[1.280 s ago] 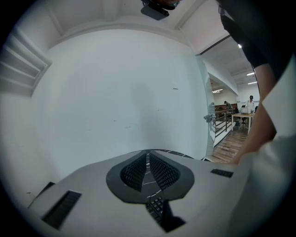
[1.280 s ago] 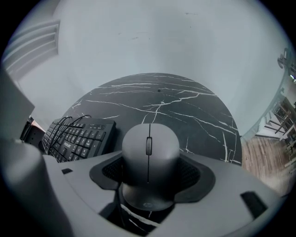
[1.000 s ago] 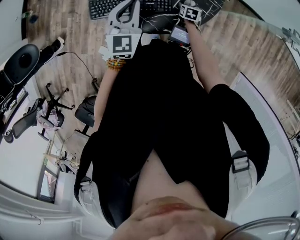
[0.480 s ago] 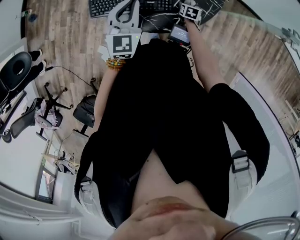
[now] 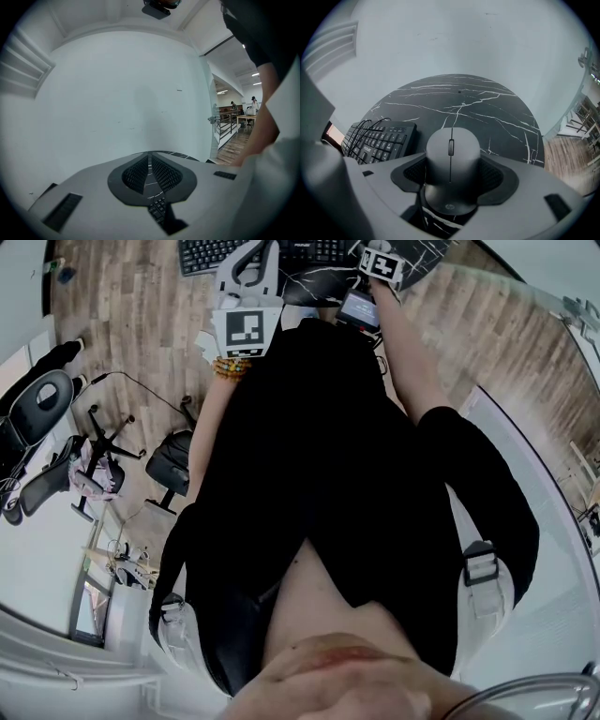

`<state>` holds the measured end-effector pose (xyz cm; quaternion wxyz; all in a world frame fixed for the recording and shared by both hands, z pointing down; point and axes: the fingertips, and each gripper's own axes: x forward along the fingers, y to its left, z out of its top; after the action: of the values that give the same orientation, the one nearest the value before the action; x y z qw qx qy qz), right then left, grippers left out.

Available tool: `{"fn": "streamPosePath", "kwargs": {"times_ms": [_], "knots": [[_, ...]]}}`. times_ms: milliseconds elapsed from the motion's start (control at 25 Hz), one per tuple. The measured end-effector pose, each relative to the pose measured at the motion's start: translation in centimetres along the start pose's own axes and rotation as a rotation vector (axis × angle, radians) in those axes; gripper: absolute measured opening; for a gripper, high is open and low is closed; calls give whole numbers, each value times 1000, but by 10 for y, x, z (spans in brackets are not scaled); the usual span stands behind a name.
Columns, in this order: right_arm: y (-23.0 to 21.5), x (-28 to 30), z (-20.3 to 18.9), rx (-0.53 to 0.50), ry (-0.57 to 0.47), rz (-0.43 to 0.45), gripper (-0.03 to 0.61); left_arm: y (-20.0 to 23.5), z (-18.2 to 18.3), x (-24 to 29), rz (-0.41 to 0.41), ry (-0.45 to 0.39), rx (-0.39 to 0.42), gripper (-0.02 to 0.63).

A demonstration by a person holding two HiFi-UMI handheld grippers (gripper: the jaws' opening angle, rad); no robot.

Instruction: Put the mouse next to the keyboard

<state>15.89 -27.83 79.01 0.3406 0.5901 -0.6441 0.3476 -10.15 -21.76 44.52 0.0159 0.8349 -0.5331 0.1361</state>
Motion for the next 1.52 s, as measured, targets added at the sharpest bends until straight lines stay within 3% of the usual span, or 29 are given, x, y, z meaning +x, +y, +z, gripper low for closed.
{"fn": "streamPosePath", "kwargs": {"times_ms": [240,360,520,680,800,960,1120,1360,1520], "knots": [[3,0,-1,5,1,12,307,1,-1,-1,1,3,1,32],[3,-2,-15,34,69,11,307,0,-1,0,-2,4,1,32],[4,1,0,7,-5,24,307,-2,-2,1,-5,7,-1,32],[7,1,-1,12,-2,33,307,-1,-4,1,-6,8,-2,32],[4,-2,-15,32,70,11,307,0,-4,1,-4,10,-3,32],[3,1,-1,-9,6,12,307,0,-5,1,-3,10,-2,32],[2,-8,-27,11,121,12,307,-2,-4,0,-9,9,-6,32],[12,-8,-15,-70,33,64,307,-6,-5,-1,-31,11,-9,32],[6,-14,-39,-30,143,32,306,-13,-3,1,-46,8,0,32]]}}
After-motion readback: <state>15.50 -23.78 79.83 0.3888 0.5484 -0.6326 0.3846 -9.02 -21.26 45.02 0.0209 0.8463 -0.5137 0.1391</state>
